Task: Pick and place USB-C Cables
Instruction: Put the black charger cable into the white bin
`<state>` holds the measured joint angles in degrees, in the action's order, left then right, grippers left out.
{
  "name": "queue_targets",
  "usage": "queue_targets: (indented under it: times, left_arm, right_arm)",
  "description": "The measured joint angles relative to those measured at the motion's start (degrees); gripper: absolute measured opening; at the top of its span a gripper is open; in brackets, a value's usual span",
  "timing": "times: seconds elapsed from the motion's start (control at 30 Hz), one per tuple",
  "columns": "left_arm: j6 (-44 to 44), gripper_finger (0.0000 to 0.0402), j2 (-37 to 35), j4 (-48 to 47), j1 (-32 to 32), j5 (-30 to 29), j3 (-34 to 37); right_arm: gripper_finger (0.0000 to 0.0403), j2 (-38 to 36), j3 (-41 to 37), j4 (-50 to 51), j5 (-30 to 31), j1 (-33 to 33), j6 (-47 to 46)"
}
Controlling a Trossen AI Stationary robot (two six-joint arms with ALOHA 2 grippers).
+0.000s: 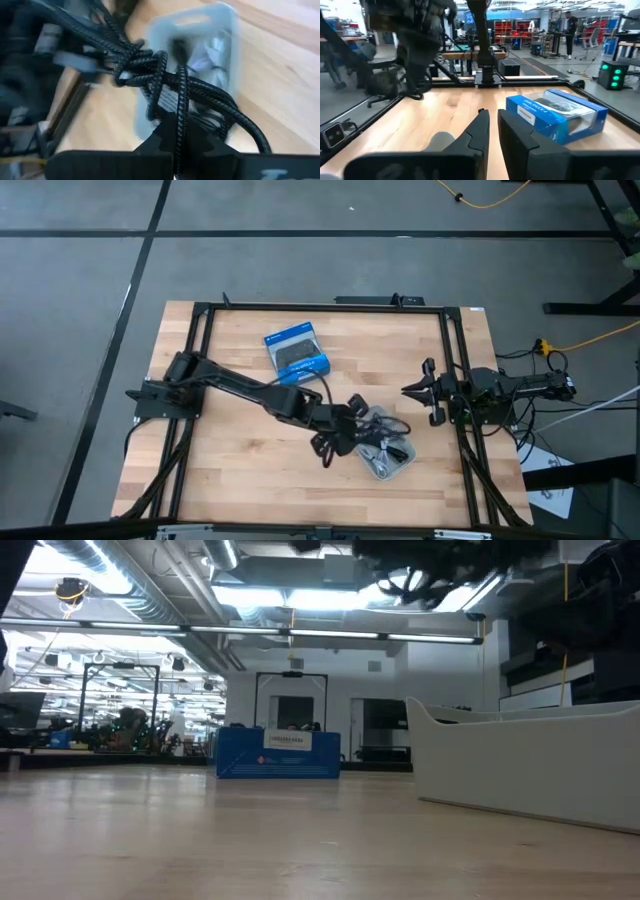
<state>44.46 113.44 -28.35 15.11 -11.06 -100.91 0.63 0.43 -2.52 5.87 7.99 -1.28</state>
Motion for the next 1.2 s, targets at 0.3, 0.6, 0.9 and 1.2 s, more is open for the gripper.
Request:
queue_targets:
  times: [0.3,0.6,0.9,1.2]
  left_arm:
    - [6.09,0.0000,5.24,3.40,-2.57,7.42,0.13]
    - [12.14,0.0000,9.91,9.60,-6.52,13.61,0.03]
    - [14.42,0.0000,10.12,10.02,-7.64,13.77,0.03]
    - [17.82,0.0000,10.11,10.08,-6.07,13.15,0.03]
  right_arm:
    - [0.0045,-0.23,0.08,-0.39,0.53,0.00,-1.39]
    - [0.0045,-0.44,0.06,-0.01,0.53,0.00,-1.77]
    - [0.0045,-0.38,0.07,-0.15,0.55,0.00,-1.45]
    - [0.0045,-0.38,0.04,-0.13,0.55,0.00,-1.39]
